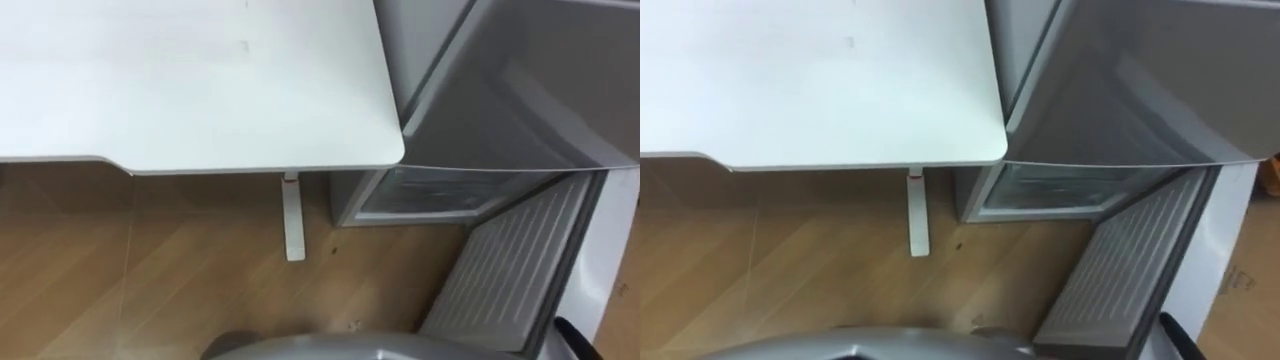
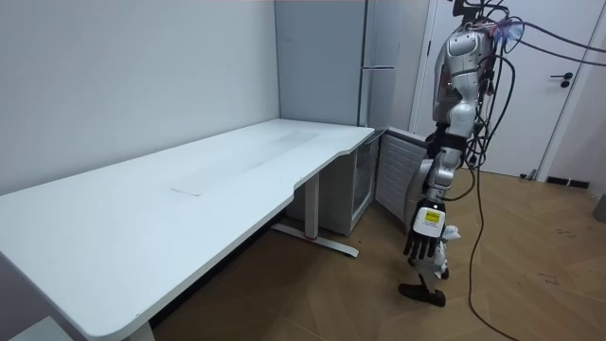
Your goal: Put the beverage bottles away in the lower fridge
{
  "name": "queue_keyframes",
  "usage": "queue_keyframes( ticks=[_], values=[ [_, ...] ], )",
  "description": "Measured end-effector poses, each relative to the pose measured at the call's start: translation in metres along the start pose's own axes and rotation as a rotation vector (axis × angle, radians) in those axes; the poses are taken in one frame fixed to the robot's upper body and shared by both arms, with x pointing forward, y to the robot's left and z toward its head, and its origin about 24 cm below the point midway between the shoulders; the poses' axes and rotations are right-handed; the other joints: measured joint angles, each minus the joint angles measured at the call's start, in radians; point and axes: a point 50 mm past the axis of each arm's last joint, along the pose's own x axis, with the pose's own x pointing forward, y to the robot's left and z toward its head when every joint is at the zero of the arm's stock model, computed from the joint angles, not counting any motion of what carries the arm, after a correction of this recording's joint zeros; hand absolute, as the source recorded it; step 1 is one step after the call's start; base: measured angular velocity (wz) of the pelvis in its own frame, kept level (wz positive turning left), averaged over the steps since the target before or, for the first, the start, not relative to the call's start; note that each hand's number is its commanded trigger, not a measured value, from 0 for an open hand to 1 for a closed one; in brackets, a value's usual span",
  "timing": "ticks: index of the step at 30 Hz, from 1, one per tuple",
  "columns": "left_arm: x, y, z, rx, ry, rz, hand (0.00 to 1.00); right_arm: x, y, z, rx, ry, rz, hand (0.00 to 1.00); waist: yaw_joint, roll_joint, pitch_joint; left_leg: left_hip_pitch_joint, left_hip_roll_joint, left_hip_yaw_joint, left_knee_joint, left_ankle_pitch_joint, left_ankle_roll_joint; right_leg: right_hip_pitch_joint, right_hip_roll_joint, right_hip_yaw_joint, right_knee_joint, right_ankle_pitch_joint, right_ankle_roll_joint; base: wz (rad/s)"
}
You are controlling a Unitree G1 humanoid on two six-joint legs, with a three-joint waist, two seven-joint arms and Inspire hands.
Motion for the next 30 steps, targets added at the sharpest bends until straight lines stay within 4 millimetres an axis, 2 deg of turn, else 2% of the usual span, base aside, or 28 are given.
queue_keyframes(
  ticks=[2, 4, 5, 7, 9, 11, 13, 16, 21, 23, 25, 30],
  values=[
    [0.000, -0.006, -0.002, 0.026, 0.002, -0.017, 0.00, 0.001, 0.013, -0.006, -0.033, 0.000, 0.079, 0.00, 0.004, 0.008, 0.0043, 0.000, 0.000, 0.001, -0.001, 0.002, 0.000, 0.000, 0.000, 0.000, -0.002, 0.002, 0.000, -0.04],
    [0.000, -0.010, 0.000, 0.056, -0.003, -0.026, 0.00, 0.001, 0.041, -0.017, -0.093, 0.003, 0.215, 0.00, 0.015, 0.010, 0.0056, -0.006, 0.001, 0.003, -0.002, 0.007, -0.005, -0.006, 0.002, 0.000, -0.005, 0.002, -0.001, -0.03],
    [0.000, -0.012, 0.002, 0.064, -0.010, -0.031, 0.00, 0.000, 0.048, -0.019, -0.112, 0.002, 0.250, 0.00, 0.025, 0.010, 0.0058, -0.009, 0.002, 0.005, -0.002, 0.008, -0.006, -0.007, 0.002, 0.000, -0.013, 0.003, -0.002, -0.06],
    [0.000, -0.020, 0.008, 0.095, -0.047, -0.057, 0.00, -0.005, 0.087, -0.022, -0.208, -0.013, 0.432, 0.00, 0.051, 0.020, 0.0105, -0.022, 0.003, 0.003, -0.003, 0.013, -0.012, -0.011, 0.005, -0.005, -0.027, 0.007, -0.008, 0.02],
    [0.000, -0.024, 0.011, 0.102, -0.067, -0.071, 0.00, -0.009, 0.104, -0.024, -0.288, -0.015, 0.510, 0.00, 0.056, 0.025, 0.0142, -0.027, 0.002, -0.013, -0.008, 0.022, -0.015, -0.012, 0.003, -0.031, -0.029, 0.009, -0.011, 0.22],
    [0.000, -0.028, 0.012, 0.119, -0.075, -0.084, 0.00, -0.015, 0.123, -0.027, -0.380, -0.025, 0.616, 0.00, 0.066, 0.024, 0.0103, -0.035, 0.000, -0.018, -0.019, 0.032, -0.018, -0.027, 0.002, -0.041, -0.028, 0.010, -0.012, 0.14],
    [-0.001, -0.033, 0.016, 0.159, -0.095, -0.105, 0.00, -0.028, 0.151, -0.035, -0.518, -0.022, 0.795, 0.00, 0.080, 0.028, 0.0114, -0.054, 0.002, -0.024, -0.021, 0.040, -0.022, -0.045, 0.003, -0.055, -0.028, 0.012, -0.015, 0.08],
    [-0.002, -0.039, 0.022, 0.183, -0.125, -0.135, 0.00, -0.045, 0.178, -0.049, -0.639, 0.011, 0.980, 0.00, 0.087, 0.030, 0.0097, -0.054, 0.000, -0.032, -0.026, 0.050, -0.024, -0.043, 0.002, -0.058, -0.029, 0.012, -0.016, 0.18],
    [-0.003, -0.041, 0.025, 0.186, -0.138, -0.147, 0.00, -0.047, 0.180, -0.052, -0.675, 0.035, 1.024, 0.00, 0.100, 0.022, 0.0064, -0.047, -0.003, -0.034, -0.036, 0.052, -0.023, -0.039, -0.001, -0.064, -0.029, 0.012, -0.016, 0.00],
    [-0.003, -0.042, 0.029, 0.182, -0.154, -0.149, 0.00, -0.046, 0.177, -0.053, -0.696, 0.043, 1.023, 0.00, 0.096, 0.016, 0.0030, -0.044, -0.004, -0.036, -0.043, 0.052, -0.022, -0.038, -0.001, -0.065, -0.029, 0.012, -0.016, 0.04],
    [-0.003, -0.042, 0.029, 0.172, -0.157, -0.149, 0.00, -0.043, 0.172, -0.055, -0.732, 0.054, 1.003, 0.00, 0.096, 0.011, 0.0001, -0.033, -0.006, -0.045, -0.056, 0.053, -0.021, -0.027, -0.001, -0.067, -0.030, 0.012, -0.016, 0.06],
    [-0.003, -0.040, 0.027, 0.150, -0.149, -0.136, 0.00, -0.035, 0.152, -0.060, -0.789, 0.103, 0.941, 0.00, 0.095, 0.006, 0.0005, -0.007, -0.006, -0.048, -0.069, 0.053, -0.021, -0.005, -0.001, -0.081, -0.033, 0.012, -0.015, 0.02]
  ],
)
